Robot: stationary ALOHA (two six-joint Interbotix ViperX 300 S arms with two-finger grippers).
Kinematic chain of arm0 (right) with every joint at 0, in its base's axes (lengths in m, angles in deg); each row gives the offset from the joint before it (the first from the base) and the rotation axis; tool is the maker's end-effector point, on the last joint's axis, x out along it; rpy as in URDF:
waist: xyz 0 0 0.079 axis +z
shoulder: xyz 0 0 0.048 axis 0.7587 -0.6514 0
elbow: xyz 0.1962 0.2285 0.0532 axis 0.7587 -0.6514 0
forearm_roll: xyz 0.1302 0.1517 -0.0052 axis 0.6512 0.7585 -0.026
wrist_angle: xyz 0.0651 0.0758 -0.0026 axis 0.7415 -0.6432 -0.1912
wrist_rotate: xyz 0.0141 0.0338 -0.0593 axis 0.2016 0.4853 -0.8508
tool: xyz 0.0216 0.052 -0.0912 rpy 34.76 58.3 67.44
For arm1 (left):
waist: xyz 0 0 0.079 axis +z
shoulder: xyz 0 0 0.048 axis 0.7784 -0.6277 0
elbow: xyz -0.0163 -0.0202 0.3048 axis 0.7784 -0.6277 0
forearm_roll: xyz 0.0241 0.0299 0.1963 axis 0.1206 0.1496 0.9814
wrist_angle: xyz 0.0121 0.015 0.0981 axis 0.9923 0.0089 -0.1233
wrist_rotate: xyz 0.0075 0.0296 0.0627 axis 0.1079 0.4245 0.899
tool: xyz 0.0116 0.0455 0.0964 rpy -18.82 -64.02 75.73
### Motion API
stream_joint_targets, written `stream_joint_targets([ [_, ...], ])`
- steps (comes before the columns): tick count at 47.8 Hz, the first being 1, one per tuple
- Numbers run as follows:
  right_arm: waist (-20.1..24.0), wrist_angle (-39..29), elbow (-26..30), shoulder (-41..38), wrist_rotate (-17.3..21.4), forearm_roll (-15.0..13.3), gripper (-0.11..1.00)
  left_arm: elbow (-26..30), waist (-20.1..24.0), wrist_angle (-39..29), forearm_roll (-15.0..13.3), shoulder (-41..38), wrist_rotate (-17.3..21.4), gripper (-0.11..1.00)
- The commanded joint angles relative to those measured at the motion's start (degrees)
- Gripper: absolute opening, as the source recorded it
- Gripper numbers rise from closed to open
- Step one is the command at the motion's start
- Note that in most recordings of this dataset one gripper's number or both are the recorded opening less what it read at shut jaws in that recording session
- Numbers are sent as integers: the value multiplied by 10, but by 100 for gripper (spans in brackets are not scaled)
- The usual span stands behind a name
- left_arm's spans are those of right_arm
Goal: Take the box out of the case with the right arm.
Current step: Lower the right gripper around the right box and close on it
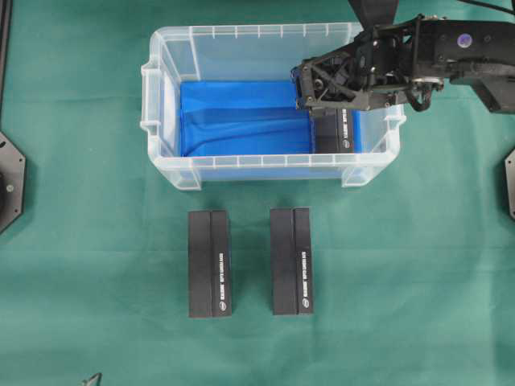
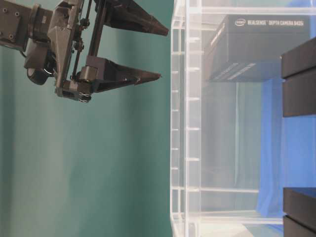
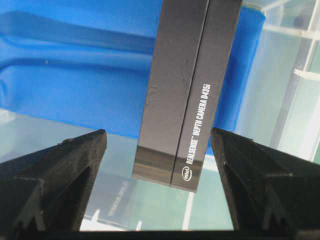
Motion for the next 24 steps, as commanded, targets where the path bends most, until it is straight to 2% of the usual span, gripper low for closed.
stream_joint_targets([
  [1, 1, 1, 11, 6, 1, 0, 87, 6, 3, 4, 2, -3, -1, 0],
  [24, -4, 1, 8, 0, 2, -6, 87, 5, 3, 4, 1, -3, -1, 0],
])
